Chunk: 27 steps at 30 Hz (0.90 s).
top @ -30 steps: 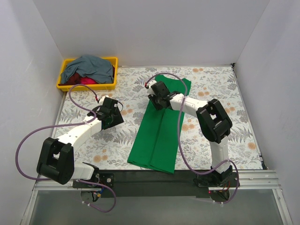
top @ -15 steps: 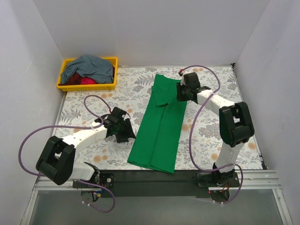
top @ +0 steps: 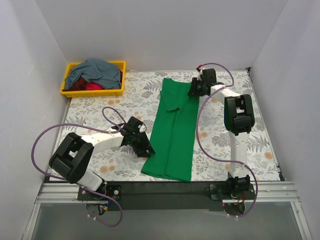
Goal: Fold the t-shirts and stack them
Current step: Fold the tshirt
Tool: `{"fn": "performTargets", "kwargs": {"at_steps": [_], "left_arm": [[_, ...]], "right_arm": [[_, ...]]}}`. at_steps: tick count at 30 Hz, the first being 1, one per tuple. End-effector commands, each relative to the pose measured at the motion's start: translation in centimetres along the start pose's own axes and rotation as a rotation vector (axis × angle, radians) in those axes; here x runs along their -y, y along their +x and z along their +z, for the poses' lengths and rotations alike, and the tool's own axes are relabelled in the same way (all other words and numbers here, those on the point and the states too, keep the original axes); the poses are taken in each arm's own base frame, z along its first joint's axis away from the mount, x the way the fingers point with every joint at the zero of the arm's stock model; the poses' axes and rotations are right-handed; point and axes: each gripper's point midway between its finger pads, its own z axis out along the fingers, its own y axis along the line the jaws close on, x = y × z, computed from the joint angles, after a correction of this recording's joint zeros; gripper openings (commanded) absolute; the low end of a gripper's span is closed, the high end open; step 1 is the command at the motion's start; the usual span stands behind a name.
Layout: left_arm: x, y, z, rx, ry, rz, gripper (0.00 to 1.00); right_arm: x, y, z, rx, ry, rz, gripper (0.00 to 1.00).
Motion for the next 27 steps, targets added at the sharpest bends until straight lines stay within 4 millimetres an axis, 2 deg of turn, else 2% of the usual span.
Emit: {"fn": "performTargets", "kwargs": {"at_steps": [1,2,3,5,6,7,10,12,13,14,15,16,17,18,19,20,22,23,24,25,26,27], "left_arm": [[1.3,0.1,1.2,-0.011,0.026,-0.07,0.36],[1.8,0.0,1.3,-0.011,0.039,-0.092,0.36],[2.2,-0.1,1.6,-0.012,0.048,-0.093,0.37],[2.6,0.3,2.0,-0.029,0.043,-0.096,0.38],[2.8,0.4,2.1,-0.037,0.046,-0.098,0.38],[3.0,0.7,2.3,-0.048,0.046,-0.096,0.39],[3.4,0.8,1.9,-0.039,0.053,-0.083,0.47],[3.0,0.3,1.1,0.004,0.024,-0.073,0.53],[3.1,-0.8,0.6,0.07,0.007,-0.063,0.55],[3.7,-1.6,-0.8,0.128,0.023,-0.046,0.59],[3.1,-2.5,-1.6,0.194,-0.022,-0.028,0.61],[3.5,-3.1,-3.0,0.245,-0.014,-0.006,0.63],[3.3,-3.5,-3.7,0.278,-0.032,0.005,0.65],[2.3,-3.6,-4.4,0.3,-0.081,0.013,0.65],[2.0,-4.2,-5.2,0.348,-0.107,0.041,0.66],[1.8,-4.2,-5.8,0.365,-0.115,0.05,0.67],[0.7,-3.4,-6.3,0.351,-0.161,0.078,0.7],[0.5,-3.0,-6.4,0.344,-0.173,0.094,0.7],[0.2,-2.1,-6.6,0.326,-0.182,0.117,0.72],[0.1,-1.6,-6.6,0.316,-0.189,0.131,0.73],[-0.1,-1.0,-6.5,0.307,-0.193,0.14,0.74],[-0.1,0.0,-6.6,0.291,-0.192,0.164,0.74]], "right_arm": [[0.9,-1.9,2.1,0.01,-0.062,0.002,0.39],[1.5,-1.2,3.3,-0.013,-0.068,0.01,0.39],[1.3,-3.2,3.2,0.014,-0.072,0.005,0.39],[2.2,-3.4,4.3,0.005,-0.07,0.015,0.39],[2.3,-4.1,4.4,0.015,-0.075,0.017,0.4],[2.2,-5.9,4.1,0.049,-0.085,0.011,0.4],[2.0,-6.7,3.8,0.061,-0.115,0.01,0.41],[0.9,-7.6,2.3,0.074,-0.141,-0.001,0.43],[0.5,-7.7,1.7,0.076,-0.145,-0.004,0.43],[-0.1,-8.0,0.0,0.081,-0.142,-0.013,0.45],[-0.3,-8.1,-1.0,0.085,-0.136,-0.027,0.47],[-0.6,-8.3,-2.2,0.093,-0.128,-0.032,0.51],[-0.8,-7.8,-4.4,0.091,-0.092,-0.032,0.54],[-0.8,-7.5,-5.7,0.093,-0.068,-0.037,0.55],[-1.0,-6.6,-6.8,0.082,-0.042,-0.036,0.57],[-0.8,-5.3,-9.4,0.073,0.026,-0.028,0.58],[-0.9,-2.3,-11.6,0.031,0.081,0.006,0.61],[-1.5,-2.7,-14.5,0.07,0.11,0.002,0.61],[-0.5,2.3,-15.0,-0.036,0.153,0.028,0.62],[-1.3,4.1,-16.0,-0.064,0.169,0.024,0.63],[-1.4,5.1,-18.2,-0.053,0.215,0.012,0.63],[-1.5,9.7,-18.9,-0.157,0.238,0.002,0.63]]}}
